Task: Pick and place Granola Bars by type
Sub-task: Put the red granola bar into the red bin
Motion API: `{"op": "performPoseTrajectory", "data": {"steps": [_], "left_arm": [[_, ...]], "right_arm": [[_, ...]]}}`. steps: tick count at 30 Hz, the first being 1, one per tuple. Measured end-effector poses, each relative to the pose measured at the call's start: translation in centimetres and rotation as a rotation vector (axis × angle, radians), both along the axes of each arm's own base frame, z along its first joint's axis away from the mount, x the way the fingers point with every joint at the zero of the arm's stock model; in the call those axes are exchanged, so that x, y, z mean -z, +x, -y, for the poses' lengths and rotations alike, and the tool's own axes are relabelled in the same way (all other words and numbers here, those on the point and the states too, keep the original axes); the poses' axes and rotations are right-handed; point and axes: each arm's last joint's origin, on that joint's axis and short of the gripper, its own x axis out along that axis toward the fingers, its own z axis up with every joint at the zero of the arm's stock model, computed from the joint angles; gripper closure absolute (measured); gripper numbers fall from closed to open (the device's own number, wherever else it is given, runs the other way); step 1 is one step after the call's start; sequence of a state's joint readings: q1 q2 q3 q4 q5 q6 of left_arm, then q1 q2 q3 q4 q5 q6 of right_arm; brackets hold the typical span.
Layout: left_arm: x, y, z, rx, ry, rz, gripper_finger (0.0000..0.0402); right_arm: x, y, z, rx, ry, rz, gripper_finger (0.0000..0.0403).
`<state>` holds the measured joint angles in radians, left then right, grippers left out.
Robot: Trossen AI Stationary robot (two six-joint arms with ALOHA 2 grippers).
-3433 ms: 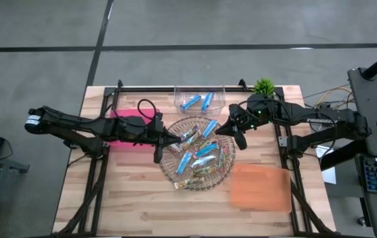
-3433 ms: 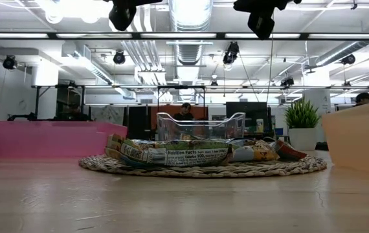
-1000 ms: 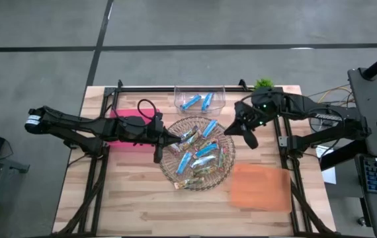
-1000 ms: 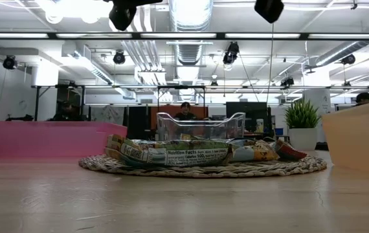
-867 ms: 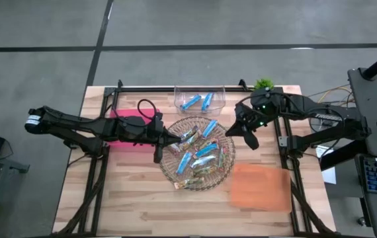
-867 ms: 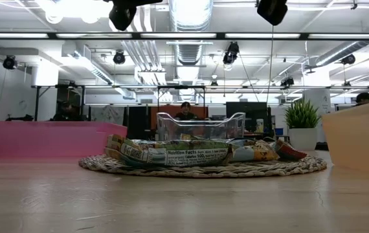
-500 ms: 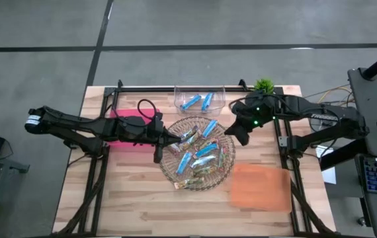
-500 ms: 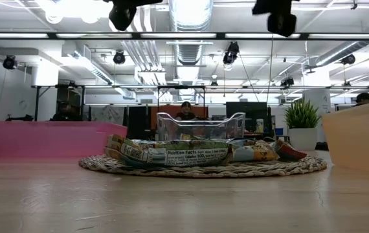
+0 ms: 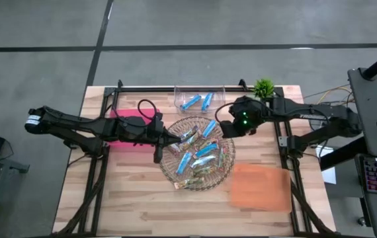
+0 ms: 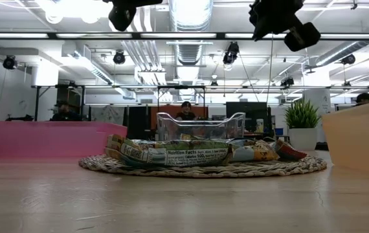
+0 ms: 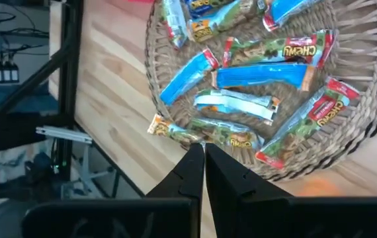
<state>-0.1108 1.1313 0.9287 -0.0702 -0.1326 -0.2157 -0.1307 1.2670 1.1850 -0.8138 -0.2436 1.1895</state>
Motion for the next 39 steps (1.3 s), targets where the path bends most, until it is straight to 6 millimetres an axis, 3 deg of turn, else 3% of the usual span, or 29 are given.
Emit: {"op": "performPoseTrajectory", "data": {"steps": [11, 22, 33, 39], "left_arm": [[0.4, -0.1, 0.0, 0.0, 0.003, -0.038, 0.0401], [0.6, -0.2, 0.0, 0.0, 0.006, -0.062, 0.0401], [0.9, -0.3, 0.0, 0.0, 0.01, -0.095, 0.0401], [0.9, -0.3, 0.0, -0.003, 0.003, -0.096, 0.0401]], "right_arm": [[1.6, 0.9, -0.4, 0.08, -0.052, -0.084, 0.0394], [2.2, 3.0, -2.5, 0.143, 0.002, -0.15, 0.0394], [7.3, 4.6, -3.3, 0.184, -0.035, -0.486, 0.0394], [10.0, 5.9, -3.5, 0.185, 0.013, -0.578, 0.0381]]}}
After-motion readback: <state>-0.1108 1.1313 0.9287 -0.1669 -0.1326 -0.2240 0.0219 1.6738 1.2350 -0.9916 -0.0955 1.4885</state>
